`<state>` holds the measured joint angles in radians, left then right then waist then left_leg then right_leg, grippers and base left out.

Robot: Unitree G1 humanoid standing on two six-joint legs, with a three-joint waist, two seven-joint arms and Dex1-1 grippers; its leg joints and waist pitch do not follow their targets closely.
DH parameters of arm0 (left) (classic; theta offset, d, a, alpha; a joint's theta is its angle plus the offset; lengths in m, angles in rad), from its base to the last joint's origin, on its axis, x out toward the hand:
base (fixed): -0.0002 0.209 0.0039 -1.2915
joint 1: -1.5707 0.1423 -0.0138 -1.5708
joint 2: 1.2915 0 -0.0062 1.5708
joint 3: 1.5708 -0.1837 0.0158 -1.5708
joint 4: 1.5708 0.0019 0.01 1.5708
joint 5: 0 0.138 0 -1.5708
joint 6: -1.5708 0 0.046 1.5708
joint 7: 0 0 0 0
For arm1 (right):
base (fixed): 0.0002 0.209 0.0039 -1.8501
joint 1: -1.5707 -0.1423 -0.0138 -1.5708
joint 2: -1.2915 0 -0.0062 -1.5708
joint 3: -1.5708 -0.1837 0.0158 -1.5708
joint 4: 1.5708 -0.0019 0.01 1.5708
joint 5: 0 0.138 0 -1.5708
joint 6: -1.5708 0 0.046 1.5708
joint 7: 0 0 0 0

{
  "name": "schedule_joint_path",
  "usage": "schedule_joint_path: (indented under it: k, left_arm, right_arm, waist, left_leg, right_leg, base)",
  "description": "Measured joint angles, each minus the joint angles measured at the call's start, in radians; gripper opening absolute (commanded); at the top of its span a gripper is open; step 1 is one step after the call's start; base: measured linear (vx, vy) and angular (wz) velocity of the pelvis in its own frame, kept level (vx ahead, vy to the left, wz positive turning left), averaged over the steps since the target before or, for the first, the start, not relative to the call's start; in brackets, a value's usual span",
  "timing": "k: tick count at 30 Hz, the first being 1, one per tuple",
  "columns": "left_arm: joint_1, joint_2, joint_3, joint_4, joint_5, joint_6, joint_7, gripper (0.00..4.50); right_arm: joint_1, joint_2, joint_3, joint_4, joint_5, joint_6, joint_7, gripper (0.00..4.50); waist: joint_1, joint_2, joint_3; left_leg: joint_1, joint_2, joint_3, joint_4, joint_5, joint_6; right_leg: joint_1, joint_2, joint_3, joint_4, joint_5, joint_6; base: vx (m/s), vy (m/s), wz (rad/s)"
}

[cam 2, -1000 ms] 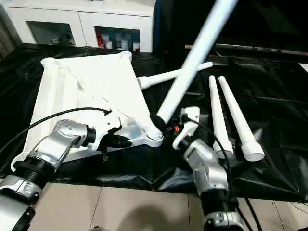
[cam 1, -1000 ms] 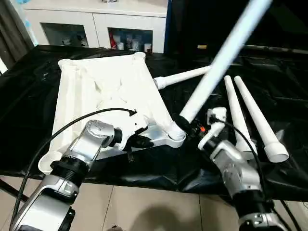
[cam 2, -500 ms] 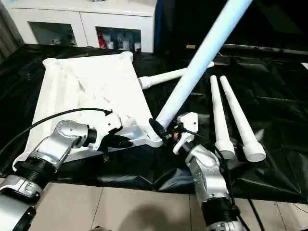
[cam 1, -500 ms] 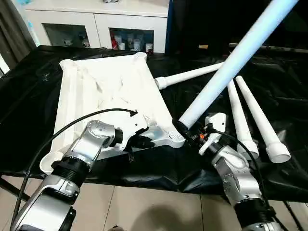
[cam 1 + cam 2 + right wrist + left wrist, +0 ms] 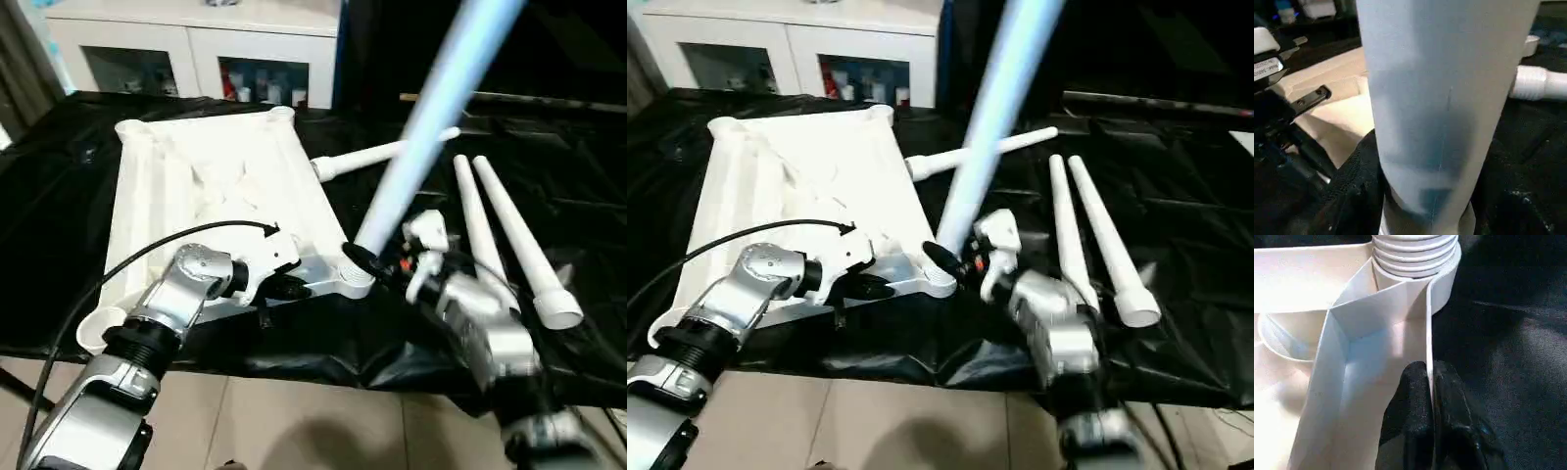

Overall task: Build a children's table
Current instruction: Insert table leg to table base

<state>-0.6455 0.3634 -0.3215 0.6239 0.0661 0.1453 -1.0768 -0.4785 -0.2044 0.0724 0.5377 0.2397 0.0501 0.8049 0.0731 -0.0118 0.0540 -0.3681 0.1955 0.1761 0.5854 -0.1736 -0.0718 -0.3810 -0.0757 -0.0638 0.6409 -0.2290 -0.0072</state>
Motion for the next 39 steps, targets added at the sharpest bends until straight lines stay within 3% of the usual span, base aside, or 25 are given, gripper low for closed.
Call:
schedule_joint_path:
  k: [11,15,23,27,30,34,39]
  left_arm:
    - [0.025,0.070,-0.007,-0.041,-0.031,-0.036,-0.134,0.00]
    - [0.045,0.118,-0.012,-0.079,-0.046,-0.027,-0.213,0.00]
    - [0.040,0.106,-0.019,-0.057,-0.038,-0.033,-0.229,0.00]
    - [0.025,0.069,-0.017,-0.006,-0.021,-0.046,-0.154,0.00]
    - [0.000,0.019,-0.001,0.046,-0.007,-0.028,-0.048,0.00]
    - [-0.053,-0.065,0.015,0.117,0.015,0.046,0.116,0.00]
    - [-0.092,-0.131,0.037,0.158,0.020,0.120,0.255,0.00]
  right_arm:
    - [-0.029,-0.050,0.058,0.026,-0.014,-0.023,0.209,1.89]
    - [-0.008,-0.054,0.093,0.002,-0.012,-0.045,0.281,1.89]
    - [0.014,-0.060,0.102,-0.002,-0.014,-0.075,0.294,1.89]
    - [-0.002,-0.037,0.085,0.054,-0.019,-0.096,0.198,1.89]
    - [-0.035,0.008,0.054,0.115,-0.044,-0.099,0.026,1.89]
    - [-0.097,0.089,0.009,0.222,-0.067,-0.096,-0.274,1.89]
    - [-0.194,0.164,-0.011,0.345,-0.086,-0.096,-0.537,1.89]
  waist:
    - [0.005,-0.002,-0.002]
    - [0.005,-0.010,-0.007]
    - [0.015,-0.014,-0.010]
    - [0.014,-0.013,-0.009]
    - [0.008,-0.013,-0.009]
    - [-0.014,-0.011,-0.008]
    - [-0.021,-0.010,-0.008]
  left_leg:
    - [-0.002,0.000,0.000,-0.004,0.000,0.001]
    - [-0.001,0.000,0.001,-0.007,-0.001,0.002]
    - [0.006,0.000,0.001,-0.007,-0.001,0.001]
    - [0.017,0.000,0.001,-0.008,-0.001,0.001]
    - [0.018,-0.001,0.001,-0.010,-0.001,0.001]
    - [0.019,-0.002,-0.001,-0.011,-0.001,0.000]
    - [0.018,-0.003,-0.003,-0.012,-0.001,0.000]
  right_leg:
    - [0.000,0.001,-0.001,-0.007,-0.001,-0.001]
    - [0.000,0.001,-0.001,-0.010,-0.002,-0.003]
    - [0.009,0.001,-0.001,-0.011,-0.002,-0.003]
    - [0.018,0.001,-0.001,-0.011,-0.003,-0.002]
    - [0.016,0.000,-0.001,-0.012,-0.005,0.003]
    - [0.013,0.000,-0.001,-0.015,-0.005,0.003]
    - [0.010,0.000,-0.001,-0.019,-0.005,0.003]
  base:
    - [0.000,0.000,0.00]
    - [0.000,0.000,0.00]
    - [0.000,0.000,0.00]
    - [0.000,0.000,0.00]
    - [0.000,0.000,0.00]
    - [-0.013,0.002,-0.02]
    - [0.000,0.000,0.00]
